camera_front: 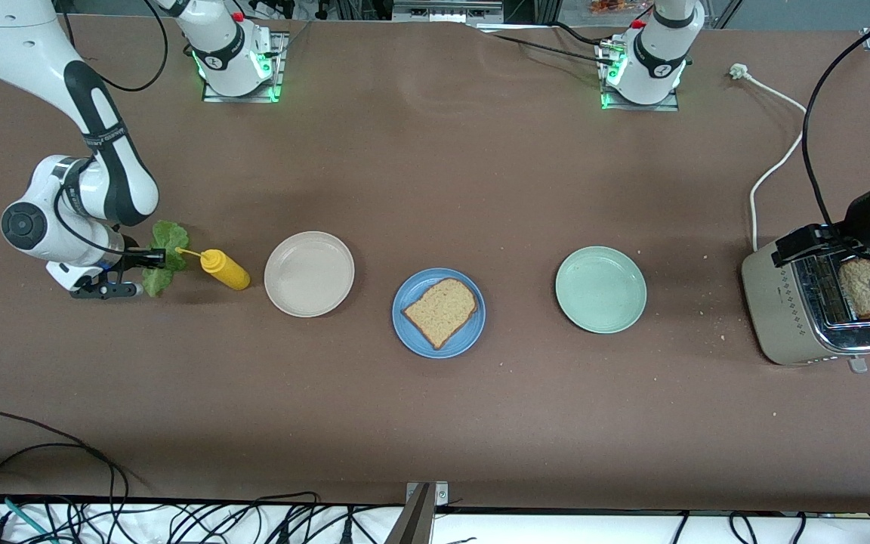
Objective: Make sandwich in blue plate with both arms
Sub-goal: 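Carry the lettuce leaf onto the bread on the blue plate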
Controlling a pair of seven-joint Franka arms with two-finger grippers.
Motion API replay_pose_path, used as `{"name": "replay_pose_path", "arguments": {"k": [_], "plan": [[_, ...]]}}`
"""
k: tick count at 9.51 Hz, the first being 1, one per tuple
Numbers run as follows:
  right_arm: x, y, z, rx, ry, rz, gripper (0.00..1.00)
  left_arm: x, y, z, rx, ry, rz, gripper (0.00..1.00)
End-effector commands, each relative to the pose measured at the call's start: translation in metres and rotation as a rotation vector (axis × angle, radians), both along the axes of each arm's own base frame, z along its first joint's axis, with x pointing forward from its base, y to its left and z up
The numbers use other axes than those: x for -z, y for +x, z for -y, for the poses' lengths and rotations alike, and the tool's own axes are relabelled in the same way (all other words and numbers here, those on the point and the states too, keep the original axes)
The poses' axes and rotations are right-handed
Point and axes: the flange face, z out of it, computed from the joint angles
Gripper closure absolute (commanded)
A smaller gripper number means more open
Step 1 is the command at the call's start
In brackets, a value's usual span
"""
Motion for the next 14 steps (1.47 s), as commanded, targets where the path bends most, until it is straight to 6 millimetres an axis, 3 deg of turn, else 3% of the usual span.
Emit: {"name": "replay_pose_path", "arguments": {"k": [1, 4, 7, 9, 10, 11, 13, 14], "plan": [[-0.012, 0.016, 0.004, 0.006, 0.006, 0.019, 1.0, -0.006, -0.002, -0.001, 0.016, -0.018, 0.005, 0.0], [-0.042, 0.035, 0.003, 0.005, 0.012, -0.027, 1.0, -0.006, -0.002, 0.002, 0.019, -0.019, 0.005, 0.0], [-0.119, 0.068, -0.002, -0.005, 0.024, -0.115, 1.0, -0.005, -0.002, -0.001, 0.015, -0.021, 0.002, 0.0], [-0.181, 0.083, -0.026, -0.012, 0.034, -0.163, 1.0, -0.007, -0.003, 0.007, 0.022, -0.02, 0.005, 0.0], [-0.218, 0.088, -0.043, 0.013, 0.023, -0.183, 1.0, -0.007, -0.003, 0.008, 0.025, -0.02, 0.005, 0.0], [-0.238, 0.088, -0.067, 0.037, 0.008, -0.205, 1.0, -0.007, -0.003, 0.008, 0.025, -0.02, 0.005, 0.0], [-0.264, 0.087, -0.137, 0.081, -0.029, -0.205, 1.0, -0.007, -0.003, 0.009, 0.027, -0.022, 0.005, 0.0], [-0.265, 0.084, -0.168, 0.126, 0.007, -0.212, 1.0, -0.007, -0.003, 0.006, 0.022, -0.019, 0.005, 0.0]]}}
